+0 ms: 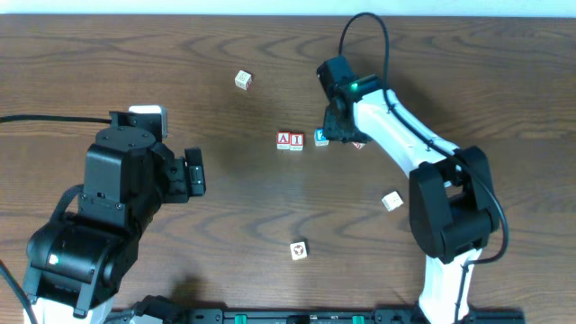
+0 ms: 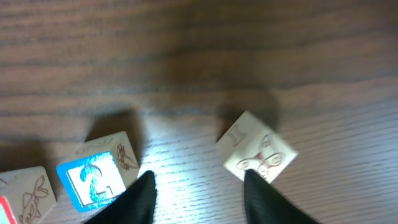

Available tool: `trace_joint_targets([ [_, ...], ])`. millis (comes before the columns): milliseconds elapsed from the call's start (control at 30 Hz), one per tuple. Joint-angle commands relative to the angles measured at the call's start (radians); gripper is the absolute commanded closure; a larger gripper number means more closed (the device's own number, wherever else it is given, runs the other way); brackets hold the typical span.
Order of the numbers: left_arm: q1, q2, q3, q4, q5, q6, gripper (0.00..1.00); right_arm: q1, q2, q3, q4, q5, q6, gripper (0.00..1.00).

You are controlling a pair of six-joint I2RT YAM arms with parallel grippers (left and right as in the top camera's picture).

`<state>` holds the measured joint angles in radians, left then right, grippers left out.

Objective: Spell out Ai2

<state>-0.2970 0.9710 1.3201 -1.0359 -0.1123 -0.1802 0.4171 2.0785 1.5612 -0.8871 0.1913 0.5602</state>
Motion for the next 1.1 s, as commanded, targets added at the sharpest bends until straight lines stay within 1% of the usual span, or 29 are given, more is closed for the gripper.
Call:
trace_joint_targets([
  [0, 0.002, 0.003, 0.013, 0.001, 0.001, -0.004, 0.05, 0.019, -0.018, -0.027, 0.016, -0.001, 0.031, 0.65],
  [67, 0.002, 0.003, 0.013, 0.001, 0.001, -0.004, 0.05, 0.021, -0.018, -0.028, 0.02, -0.001, 0.031, 0.66],
  [100, 0.002, 0.003, 0.013, 0.001, 0.001, -0.004, 0.05, 0.022, -0.018, -0.028, 0.021, -0.001, 0.031, 0.71],
  [167, 0.002, 0.003, 0.013, 0.001, 0.001, -0.004, 0.05, 0.022, -0.018, -0.028, 0.023, -0.001, 0.031, 0.76],
  [233, 0.002, 0.003, 0.013, 0.001, 0.001, -0.004, 0.05, 0.022, -0.017, -0.028, 0.023, 0.0, 0.031, 0.77],
  [633, 0.002, 0.003, 0.013, 0.001, 0.0, -0.004, 0.05, 0.023, -0.011, -0.039, 0.092, -0.008, 0.029, 0.75],
  [1067, 0.002, 0.003, 0.013, 0.001, 0.0, -0.003, 0.05, 0.023, 0.062, -0.039, 0.143, -0.016, 0.014, 0.74],
])
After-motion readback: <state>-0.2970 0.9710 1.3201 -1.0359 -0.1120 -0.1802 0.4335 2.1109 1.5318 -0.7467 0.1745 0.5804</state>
